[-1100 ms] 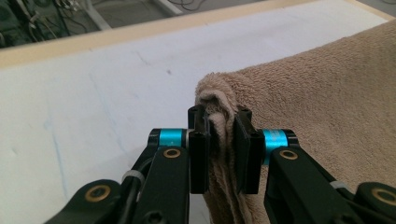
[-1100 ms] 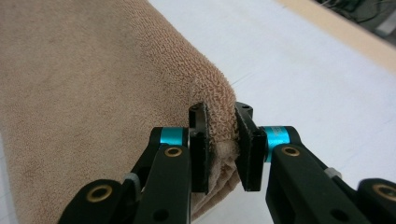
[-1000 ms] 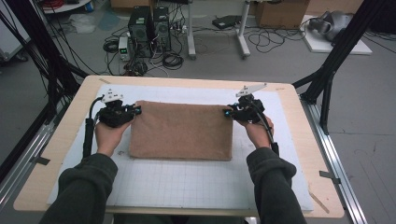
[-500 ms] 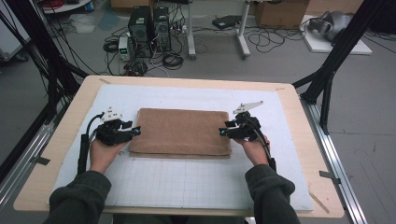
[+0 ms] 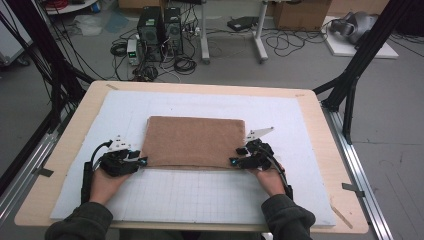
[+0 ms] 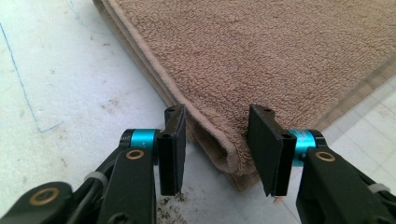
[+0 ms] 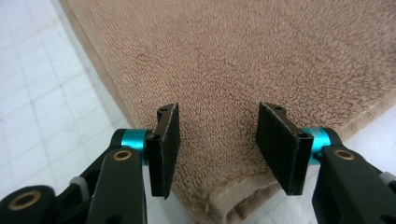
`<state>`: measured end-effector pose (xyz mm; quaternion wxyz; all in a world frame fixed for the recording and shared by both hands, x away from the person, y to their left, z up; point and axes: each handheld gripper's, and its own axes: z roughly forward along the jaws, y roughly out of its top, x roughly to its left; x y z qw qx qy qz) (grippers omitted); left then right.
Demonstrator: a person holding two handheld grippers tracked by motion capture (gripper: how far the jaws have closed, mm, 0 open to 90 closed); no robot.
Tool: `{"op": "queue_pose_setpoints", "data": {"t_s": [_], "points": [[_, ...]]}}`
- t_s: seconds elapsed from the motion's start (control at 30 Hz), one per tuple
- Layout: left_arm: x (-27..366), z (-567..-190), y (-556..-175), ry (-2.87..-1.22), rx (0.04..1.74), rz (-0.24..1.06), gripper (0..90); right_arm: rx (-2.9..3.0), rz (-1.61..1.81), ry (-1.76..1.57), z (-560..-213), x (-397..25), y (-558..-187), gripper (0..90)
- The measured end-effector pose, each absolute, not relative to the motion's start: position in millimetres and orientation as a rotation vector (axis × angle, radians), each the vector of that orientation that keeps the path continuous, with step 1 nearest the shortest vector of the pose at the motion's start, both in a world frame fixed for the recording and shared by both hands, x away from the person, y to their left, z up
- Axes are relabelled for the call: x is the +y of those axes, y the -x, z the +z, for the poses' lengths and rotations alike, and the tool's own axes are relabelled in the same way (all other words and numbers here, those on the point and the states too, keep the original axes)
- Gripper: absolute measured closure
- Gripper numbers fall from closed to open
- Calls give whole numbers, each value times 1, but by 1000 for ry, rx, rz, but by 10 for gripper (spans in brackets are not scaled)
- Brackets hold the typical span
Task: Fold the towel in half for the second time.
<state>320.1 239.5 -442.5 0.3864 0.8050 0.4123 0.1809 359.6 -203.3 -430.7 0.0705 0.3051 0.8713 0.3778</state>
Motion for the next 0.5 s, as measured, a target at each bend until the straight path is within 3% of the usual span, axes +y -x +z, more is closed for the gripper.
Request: {"op": "queue_pose_setpoints", "data": {"t_s": [0.2, 0.5], "points": [[239, -442, -320, -2035, 1068, 462, 543, 2594, 1172, -927, -436, -206, -357, 485], [241, -434, -314, -1963, 1033, 390, 379, 2533, 1229, -932, -431, -208, -354, 289]]}}
